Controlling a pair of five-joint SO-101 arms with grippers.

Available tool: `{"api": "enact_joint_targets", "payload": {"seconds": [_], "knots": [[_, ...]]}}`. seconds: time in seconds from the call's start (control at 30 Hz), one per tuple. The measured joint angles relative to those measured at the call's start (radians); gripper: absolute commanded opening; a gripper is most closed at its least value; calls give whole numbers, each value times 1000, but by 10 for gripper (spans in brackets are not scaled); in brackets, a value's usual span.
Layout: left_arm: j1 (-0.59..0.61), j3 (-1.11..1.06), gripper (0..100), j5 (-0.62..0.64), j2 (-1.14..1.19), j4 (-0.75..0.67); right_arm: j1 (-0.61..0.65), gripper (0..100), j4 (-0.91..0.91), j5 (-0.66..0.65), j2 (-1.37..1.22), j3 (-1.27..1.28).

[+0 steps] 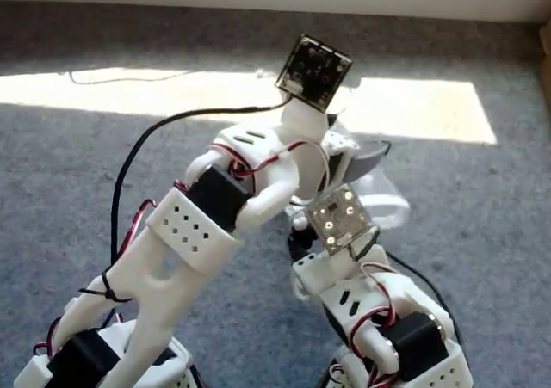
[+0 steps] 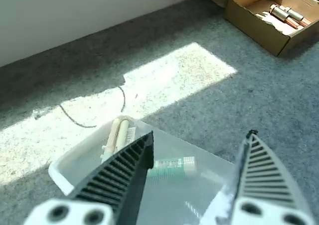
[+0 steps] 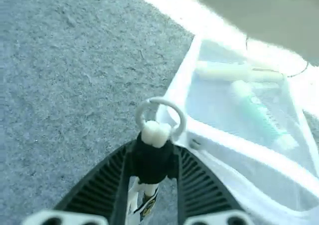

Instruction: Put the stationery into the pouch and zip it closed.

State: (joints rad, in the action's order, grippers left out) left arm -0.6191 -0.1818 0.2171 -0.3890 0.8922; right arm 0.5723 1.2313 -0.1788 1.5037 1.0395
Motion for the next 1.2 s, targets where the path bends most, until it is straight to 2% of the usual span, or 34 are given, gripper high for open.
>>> {"api": "enact_joint_targets", "payload": {"seconds": [0.27,0.47,0.87,1.0,1.2], "knots": [[23,6,277,6,0,0,0,11,0,-2,0,0],[157,92,274,-26,0,32,0,11,0,-2,0,0],[341,339,274,-305,0,454,-3,11,0,-2,0,0],[370,399,276,-405,0,597,-51,11,0,-2,0,0],[377,385,277,-448,-130,681,-126,11,-6,-2,2,0]]}}
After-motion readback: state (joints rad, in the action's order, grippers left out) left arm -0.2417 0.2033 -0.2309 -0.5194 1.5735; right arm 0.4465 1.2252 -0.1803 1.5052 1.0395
